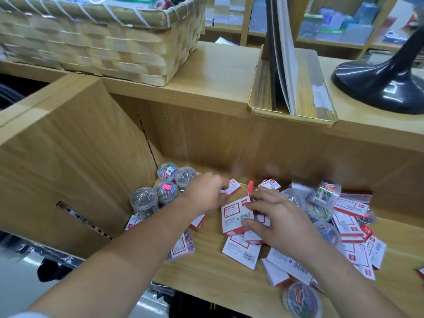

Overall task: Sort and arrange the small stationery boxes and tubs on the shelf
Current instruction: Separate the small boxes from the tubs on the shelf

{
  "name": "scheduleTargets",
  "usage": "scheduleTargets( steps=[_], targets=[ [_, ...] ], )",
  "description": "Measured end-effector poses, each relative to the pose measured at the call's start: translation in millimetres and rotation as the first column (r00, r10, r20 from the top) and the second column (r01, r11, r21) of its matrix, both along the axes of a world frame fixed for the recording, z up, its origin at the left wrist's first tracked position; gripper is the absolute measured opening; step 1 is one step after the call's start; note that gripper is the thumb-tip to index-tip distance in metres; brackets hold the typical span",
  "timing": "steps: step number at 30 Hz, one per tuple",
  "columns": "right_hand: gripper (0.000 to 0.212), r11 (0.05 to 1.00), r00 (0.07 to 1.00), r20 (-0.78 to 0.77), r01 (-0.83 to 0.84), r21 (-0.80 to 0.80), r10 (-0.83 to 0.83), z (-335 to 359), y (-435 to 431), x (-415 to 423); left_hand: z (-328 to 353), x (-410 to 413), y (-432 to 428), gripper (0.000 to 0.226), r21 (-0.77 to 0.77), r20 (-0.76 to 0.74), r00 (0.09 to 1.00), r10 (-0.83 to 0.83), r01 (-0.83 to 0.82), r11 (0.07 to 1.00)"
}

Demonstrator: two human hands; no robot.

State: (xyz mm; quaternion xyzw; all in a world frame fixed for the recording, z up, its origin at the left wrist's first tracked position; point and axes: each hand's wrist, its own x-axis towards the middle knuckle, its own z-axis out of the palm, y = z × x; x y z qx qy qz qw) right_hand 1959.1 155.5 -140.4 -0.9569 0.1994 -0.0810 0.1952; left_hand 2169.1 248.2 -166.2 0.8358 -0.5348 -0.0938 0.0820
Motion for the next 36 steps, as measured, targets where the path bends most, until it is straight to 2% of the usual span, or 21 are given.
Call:
scheduleTargets(
  steps=[3, 5, 9, 11, 13, 16, 19, 21, 23, 25, 28, 32, 36],
  targets=[
    [0.029, 0.968, 0.970, 0.166, 0.145, 0.204, -0.180, 10, 8, -3, 14, -6, 18, 0.018, -0.198, -0.042, 0.995, 0.093, -0.099, 0.975],
    [0.024, 0.900, 0.914, 0.250, 0.209, 0.383, -0.319, 16, 14, 0, 22, -16, 34, 0.016, -0.362, -0.080, 0.991, 0.111, -0.132, 0.923],
    [0.048, 0.691, 0.847, 0.188, 0.254, 0.677, -0.496, 32, 30, 14, 34, -49, 53, 0.021, -0.566, -0.250, 0.968, 0.028, -0.169, 0.807],
    [0.042, 0.576, 0.825, 0.166, 0.218, 0.787, -0.540, 34, 37, 19, 39, -66, 57, 0.017, -0.622, -0.301, 0.952, -0.058, -0.150, 0.769],
    [0.031, 0.491, 0.799, 0.171, 0.172, 0.854, -0.577, 34, 41, 17, 40, -75, 61, 0.016, -0.624, -0.319, 0.941, -0.116, -0.116, 0.773],
    [0.031, 0.419, 0.771, 0.165, 0.143, 0.897, -0.616, 34, 41, 1, 35, -76, 69, 0.024, -0.623, -0.361, 0.930, -0.062, -0.191, 0.758],
    [0.026, 0.383, 0.777, 0.152, 0.122, 0.916, -0.610, 35, 44, -18, 31, -85, 69, 0.021, -0.612, -0.513, 0.858, -0.012, -0.356, 0.706],
    [0.022, 0.334, 0.776, 0.133, 0.105, 0.937, -0.617, 31, 50, -26, 32, -101, 62, 0.014, -0.620, -0.553, 0.832, -0.036, -0.382, 0.685],
    [0.021, 0.334, 0.783, 0.127, 0.108, 0.936, -0.609, 27, 58, -35, 32, -118, 52, 0.010, -0.616, -0.588, 0.807, -0.058, -0.400, 0.678],
    [0.030, 0.333, 0.791, 0.120, 0.111, 0.936, -0.600, 26, 62, -46, 32, -129, 44, 0.012, -0.612, -0.598, 0.799, -0.064, -0.403, 0.680],
    [0.036, 0.341, 0.745, 0.138, 0.127, 0.932, -0.653, 30, 55, -71, 36, -144, 33, 0.012, -0.593, -0.602, 0.791, -0.105, -0.355, 0.722],
    [0.031, 0.322, 0.644, 0.132, 0.186, 0.928, -0.754, 33, 35, -115, 44, -181, 19, 0.018, -0.494, -0.791, 0.573, -0.216, -0.389, 0.778],
    [0.026, 0.349, 0.560, 0.140, 0.285, 0.892, -0.816, 40, 10, -174, 38, -229, -4, 0.022, -0.471, -0.769, 0.590, -0.245, -0.265, 0.841]
  ],
)
